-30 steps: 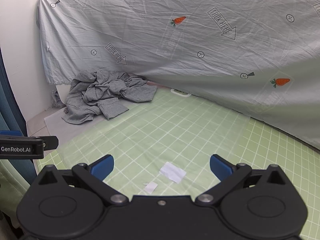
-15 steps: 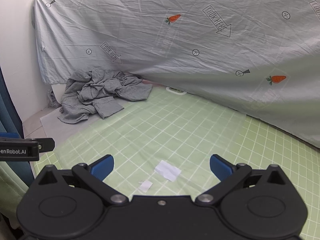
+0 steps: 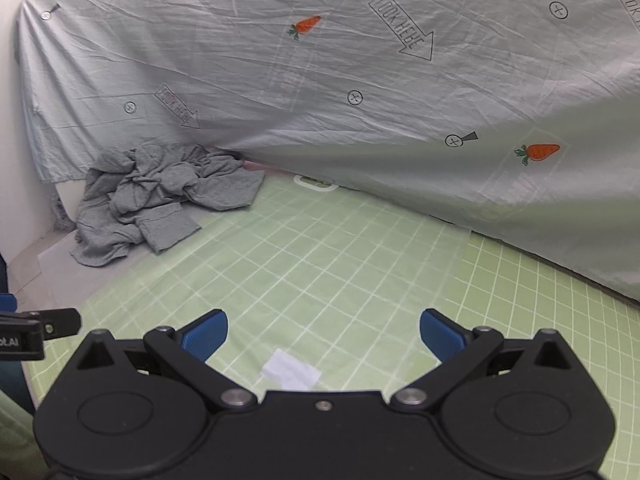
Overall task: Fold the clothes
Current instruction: 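Reach into the grey hoodie pile and close both grippers on fabric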
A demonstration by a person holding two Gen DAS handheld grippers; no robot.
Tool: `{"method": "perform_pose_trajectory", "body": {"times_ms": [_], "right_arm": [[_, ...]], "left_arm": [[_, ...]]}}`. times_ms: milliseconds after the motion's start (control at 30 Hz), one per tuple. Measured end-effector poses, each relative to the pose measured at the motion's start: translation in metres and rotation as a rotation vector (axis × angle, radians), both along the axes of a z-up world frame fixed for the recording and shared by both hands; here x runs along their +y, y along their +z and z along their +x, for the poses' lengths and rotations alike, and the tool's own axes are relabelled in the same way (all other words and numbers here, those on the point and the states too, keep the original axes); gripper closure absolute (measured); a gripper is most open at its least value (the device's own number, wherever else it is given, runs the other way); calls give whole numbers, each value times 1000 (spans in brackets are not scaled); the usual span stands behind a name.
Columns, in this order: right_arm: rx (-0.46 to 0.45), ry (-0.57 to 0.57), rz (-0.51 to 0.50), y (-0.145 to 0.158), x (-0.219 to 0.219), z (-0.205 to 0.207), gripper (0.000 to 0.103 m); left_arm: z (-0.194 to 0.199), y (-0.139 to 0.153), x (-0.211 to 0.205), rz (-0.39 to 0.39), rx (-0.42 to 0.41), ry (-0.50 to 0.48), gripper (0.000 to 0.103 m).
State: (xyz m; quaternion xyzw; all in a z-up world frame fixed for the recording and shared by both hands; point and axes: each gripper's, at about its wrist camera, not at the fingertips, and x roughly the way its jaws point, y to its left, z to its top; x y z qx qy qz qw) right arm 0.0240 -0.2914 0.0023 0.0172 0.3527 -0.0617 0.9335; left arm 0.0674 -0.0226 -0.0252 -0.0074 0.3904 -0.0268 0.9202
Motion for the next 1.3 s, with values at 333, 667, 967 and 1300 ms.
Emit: {"method": "perform_pose_trajectory", "body": {"times_ms": [333, 667, 967, 1300], "right_arm": [[37, 106, -128, -24, 1, 109, 0], [115, 172, 15, -92, 17, 261, 1], [123, 224, 148, -145, 48, 371, 11], [106, 364, 113, -154, 81, 395, 77]], "left_arm": [[100, -42, 55, -24, 69, 280, 0], [210, -83, 112, -59, 108, 492, 0], [269, -113, 135, -152, 157, 533, 1], [278, -119, 121, -120, 131, 488, 49]]}}
